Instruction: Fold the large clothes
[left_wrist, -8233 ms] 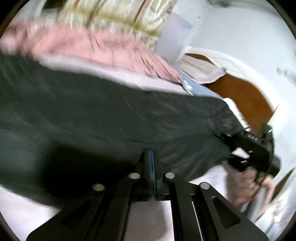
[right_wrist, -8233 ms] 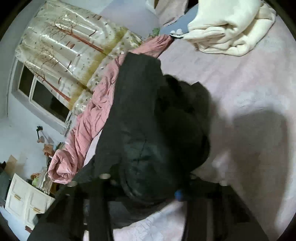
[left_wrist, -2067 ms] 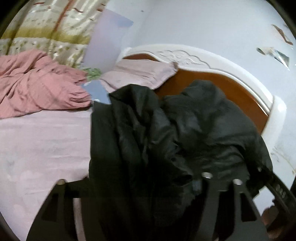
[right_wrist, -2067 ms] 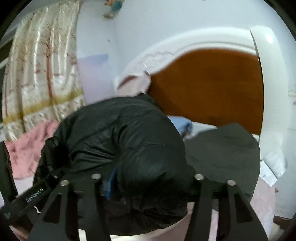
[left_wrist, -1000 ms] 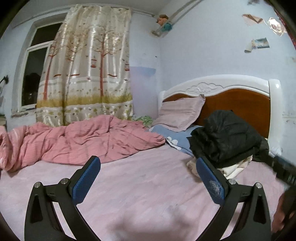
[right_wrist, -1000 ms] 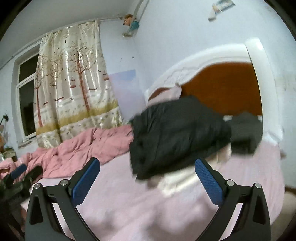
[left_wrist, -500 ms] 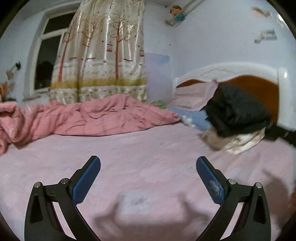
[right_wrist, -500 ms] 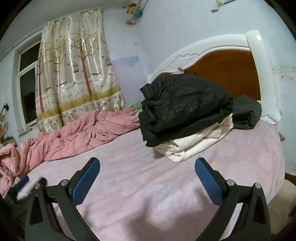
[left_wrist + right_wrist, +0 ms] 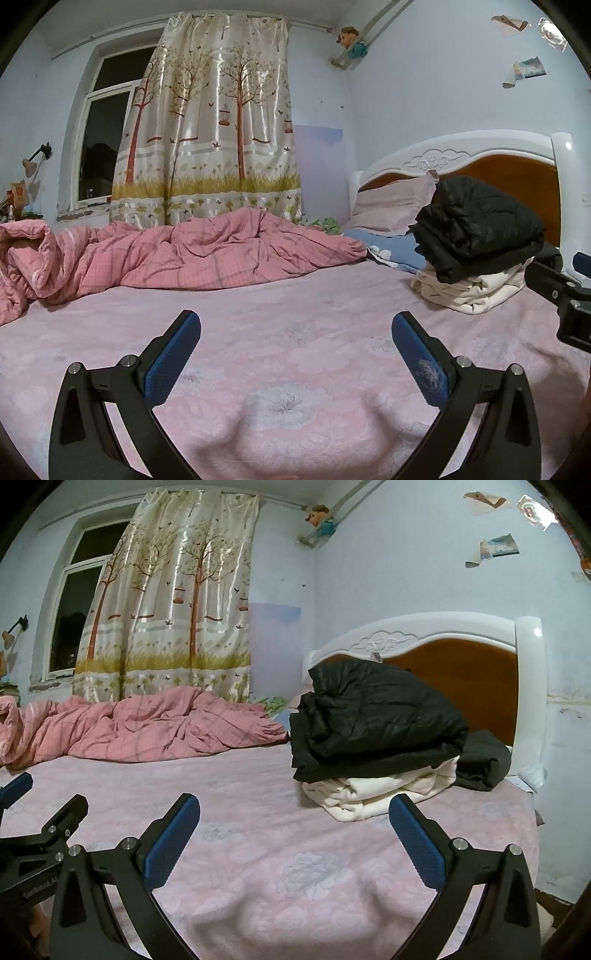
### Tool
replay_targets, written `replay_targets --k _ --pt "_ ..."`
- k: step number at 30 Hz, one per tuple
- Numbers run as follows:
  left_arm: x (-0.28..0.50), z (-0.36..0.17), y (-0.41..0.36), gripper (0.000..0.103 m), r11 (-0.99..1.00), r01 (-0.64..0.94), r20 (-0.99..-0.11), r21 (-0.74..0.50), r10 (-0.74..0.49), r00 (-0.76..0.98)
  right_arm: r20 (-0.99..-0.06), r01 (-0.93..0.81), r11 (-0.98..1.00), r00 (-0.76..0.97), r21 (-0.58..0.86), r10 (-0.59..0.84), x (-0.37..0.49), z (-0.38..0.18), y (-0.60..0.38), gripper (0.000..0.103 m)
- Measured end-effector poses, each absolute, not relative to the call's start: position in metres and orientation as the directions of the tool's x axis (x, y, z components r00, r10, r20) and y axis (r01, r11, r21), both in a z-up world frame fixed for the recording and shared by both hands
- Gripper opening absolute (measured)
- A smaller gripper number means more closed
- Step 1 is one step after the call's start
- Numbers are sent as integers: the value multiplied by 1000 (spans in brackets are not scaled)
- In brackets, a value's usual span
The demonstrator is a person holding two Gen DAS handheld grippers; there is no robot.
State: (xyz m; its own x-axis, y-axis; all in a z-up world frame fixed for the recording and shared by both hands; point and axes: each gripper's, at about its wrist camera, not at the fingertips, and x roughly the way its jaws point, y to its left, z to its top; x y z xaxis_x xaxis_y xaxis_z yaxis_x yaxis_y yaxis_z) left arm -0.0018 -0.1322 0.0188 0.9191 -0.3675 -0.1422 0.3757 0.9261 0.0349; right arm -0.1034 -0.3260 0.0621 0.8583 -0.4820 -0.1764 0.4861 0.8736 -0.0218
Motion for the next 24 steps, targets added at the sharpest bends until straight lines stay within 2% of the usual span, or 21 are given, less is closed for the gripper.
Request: replay_targets --k 7,13,24 --pt "-5 18 -134 103 925 377 -131 49 -368 921 -183 497 868 854 12 -486 -111 63 -328 103" --pt "-11 19 -134 103 930 362 -108 69 -354 929 -182 488 873 857 -14 -482 -108 62 -324 103" --pt "-8 18 -136 103 931 360 -119 60 -352 928 -186 489 872 855 -19 -484 -108 62 -326 103"
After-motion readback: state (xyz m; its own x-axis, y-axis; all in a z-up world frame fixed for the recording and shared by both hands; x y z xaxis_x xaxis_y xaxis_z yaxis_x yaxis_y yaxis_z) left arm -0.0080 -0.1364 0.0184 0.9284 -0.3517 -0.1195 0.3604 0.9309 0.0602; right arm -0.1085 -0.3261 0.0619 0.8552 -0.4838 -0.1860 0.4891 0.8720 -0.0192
